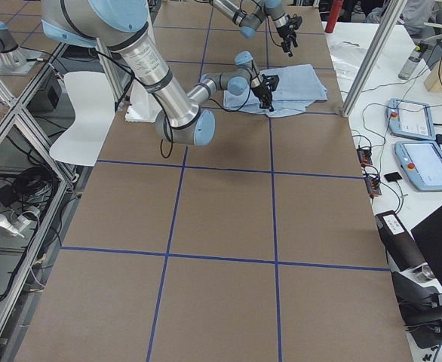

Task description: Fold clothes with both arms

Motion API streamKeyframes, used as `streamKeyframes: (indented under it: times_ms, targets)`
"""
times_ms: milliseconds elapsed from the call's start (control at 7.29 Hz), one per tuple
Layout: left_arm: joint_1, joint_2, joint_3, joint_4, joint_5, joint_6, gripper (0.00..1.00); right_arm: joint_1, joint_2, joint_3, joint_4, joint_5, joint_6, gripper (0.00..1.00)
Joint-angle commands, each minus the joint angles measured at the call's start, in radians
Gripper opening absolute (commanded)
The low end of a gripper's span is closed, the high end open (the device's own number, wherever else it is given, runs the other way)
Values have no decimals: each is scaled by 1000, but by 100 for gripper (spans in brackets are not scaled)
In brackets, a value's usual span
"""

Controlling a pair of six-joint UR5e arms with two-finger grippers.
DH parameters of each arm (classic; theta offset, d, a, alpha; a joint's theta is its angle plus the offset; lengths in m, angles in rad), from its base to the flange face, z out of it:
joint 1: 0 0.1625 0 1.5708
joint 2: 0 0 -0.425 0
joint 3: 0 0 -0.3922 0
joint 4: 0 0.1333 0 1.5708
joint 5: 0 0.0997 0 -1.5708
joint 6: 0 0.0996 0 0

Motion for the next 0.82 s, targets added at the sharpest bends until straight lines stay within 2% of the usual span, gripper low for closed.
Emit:
streamKeyframes:
  times_ms: [0, 274, 686]
  targets:
    - [0, 4, 0, -1, 0, -1, 100, 18, -7, 1, 79, 38, 150, 74]
    - [0, 4, 1, -1, 0, -1, 100, 15, -7, -5, 74, 38, 289, 74]
    - [0, 4, 0, -1, 0, -1, 100, 5, -15, -22, 69, 33, 364, 71]
